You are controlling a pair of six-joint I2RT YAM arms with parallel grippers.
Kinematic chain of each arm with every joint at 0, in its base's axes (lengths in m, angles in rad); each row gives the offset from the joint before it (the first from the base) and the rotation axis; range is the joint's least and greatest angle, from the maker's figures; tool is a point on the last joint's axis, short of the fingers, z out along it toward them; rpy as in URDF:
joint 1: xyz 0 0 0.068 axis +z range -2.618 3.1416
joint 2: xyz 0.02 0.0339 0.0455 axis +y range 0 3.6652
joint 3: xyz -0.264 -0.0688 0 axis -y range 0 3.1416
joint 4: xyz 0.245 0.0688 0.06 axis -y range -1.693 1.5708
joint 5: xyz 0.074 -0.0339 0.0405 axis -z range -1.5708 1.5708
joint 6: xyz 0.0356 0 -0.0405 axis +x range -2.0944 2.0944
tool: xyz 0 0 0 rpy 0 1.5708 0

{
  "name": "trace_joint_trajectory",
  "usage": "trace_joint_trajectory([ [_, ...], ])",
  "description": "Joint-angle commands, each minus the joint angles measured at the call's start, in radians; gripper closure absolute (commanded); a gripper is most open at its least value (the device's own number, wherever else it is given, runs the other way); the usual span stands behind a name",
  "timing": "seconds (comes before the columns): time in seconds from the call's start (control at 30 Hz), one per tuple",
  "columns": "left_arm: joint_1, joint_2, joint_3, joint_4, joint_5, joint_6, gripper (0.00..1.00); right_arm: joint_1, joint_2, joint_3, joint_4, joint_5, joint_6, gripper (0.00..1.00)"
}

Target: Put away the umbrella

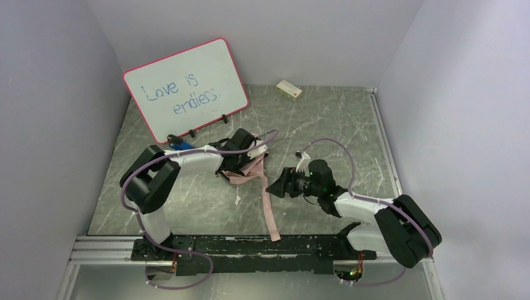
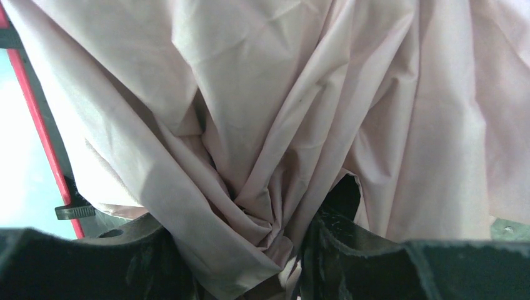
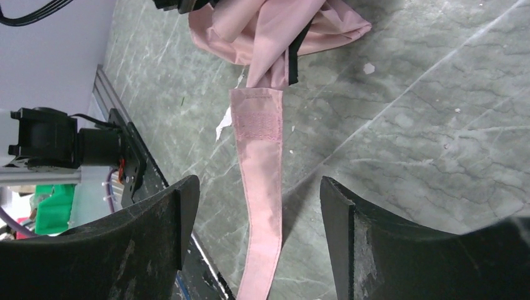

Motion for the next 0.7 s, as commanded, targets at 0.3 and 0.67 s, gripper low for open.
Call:
trace_joint_trajectory([
  [0.3, -0.018, 0.076, 0.019, 0.019, -0.084, -0.022, 0.95, -0.011, 0.058, 0.013, 0.065, -0.056, -0.093, 0.28],
  [0.67, 0.04, 0.09, 0.041, 0.041, -0.139, -0.039, 0.95, -0.047, 0.217, 0.044, 0.204, -0.136, -0.102, 0.28],
])
